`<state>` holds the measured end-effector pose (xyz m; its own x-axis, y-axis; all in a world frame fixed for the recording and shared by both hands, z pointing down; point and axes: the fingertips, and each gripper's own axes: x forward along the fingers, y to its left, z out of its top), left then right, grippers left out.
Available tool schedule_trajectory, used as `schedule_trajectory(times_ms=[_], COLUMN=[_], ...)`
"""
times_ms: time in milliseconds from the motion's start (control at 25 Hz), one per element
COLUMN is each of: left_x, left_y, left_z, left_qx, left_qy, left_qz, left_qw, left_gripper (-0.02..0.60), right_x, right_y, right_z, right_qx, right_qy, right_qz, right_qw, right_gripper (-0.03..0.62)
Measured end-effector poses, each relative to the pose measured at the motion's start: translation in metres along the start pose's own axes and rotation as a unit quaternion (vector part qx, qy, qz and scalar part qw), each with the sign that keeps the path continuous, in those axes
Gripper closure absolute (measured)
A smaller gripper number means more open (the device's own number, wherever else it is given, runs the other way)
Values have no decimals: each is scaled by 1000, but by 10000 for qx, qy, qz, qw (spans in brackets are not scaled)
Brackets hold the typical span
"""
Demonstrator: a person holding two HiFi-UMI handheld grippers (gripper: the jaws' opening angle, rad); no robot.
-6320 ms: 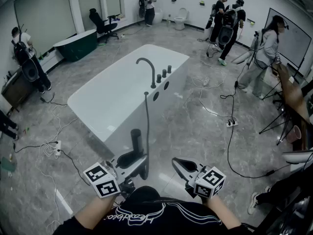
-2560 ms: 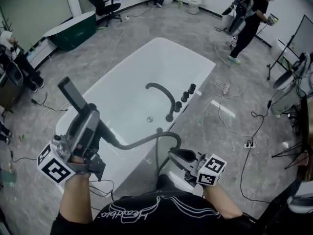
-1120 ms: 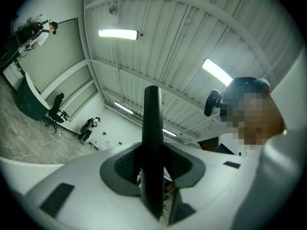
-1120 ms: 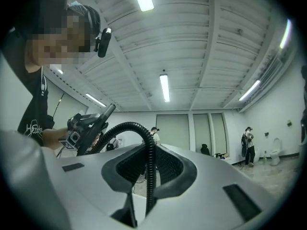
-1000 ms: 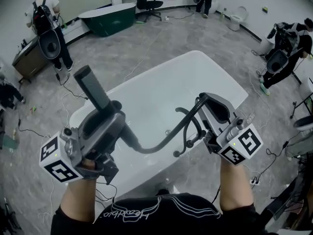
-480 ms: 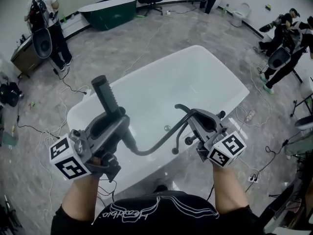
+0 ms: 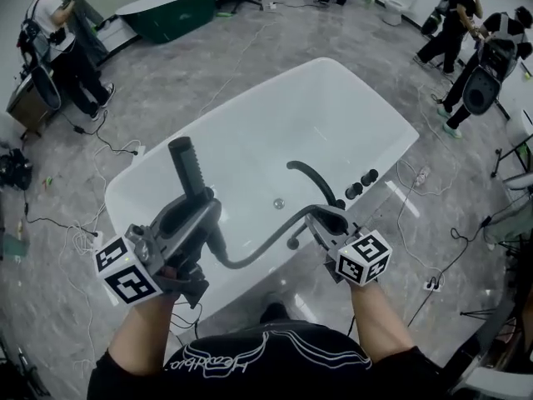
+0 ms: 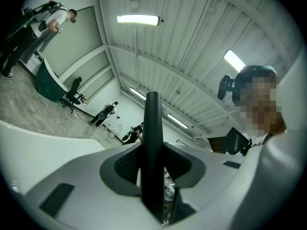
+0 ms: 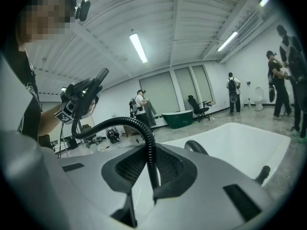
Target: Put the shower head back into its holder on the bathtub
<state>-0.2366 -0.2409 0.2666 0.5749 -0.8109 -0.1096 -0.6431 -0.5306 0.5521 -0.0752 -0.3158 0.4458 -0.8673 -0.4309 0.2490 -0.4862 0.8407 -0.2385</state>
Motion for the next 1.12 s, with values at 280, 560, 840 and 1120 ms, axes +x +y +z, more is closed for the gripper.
schedule_trajectory(times_ms=[280,560,840,1120], left_x=[17,34,40,53], left_y=[-9,-20,-37,-41], left_z=[-50,-71,-82,-91], left_qx=[-173,-311,-289,-213], left_qy=[184,364,402,472], left_qz=[-110,-255,-558,-685], left_qw=[9996,9985,9972,9963], left_gripper=[449,449,449,449], right_x=[-17,-20,-16,-23], right_y=[-10,-12,0,17], right_z=[-84,-144,-189,-227], right_qx=[193,259,-35,-39], right_qy=[584,1233,1685,2215], right_qz=[-143,-118,103,449], right_qw=[9980,9920,9856,9741], right_gripper=[530,530,530,483])
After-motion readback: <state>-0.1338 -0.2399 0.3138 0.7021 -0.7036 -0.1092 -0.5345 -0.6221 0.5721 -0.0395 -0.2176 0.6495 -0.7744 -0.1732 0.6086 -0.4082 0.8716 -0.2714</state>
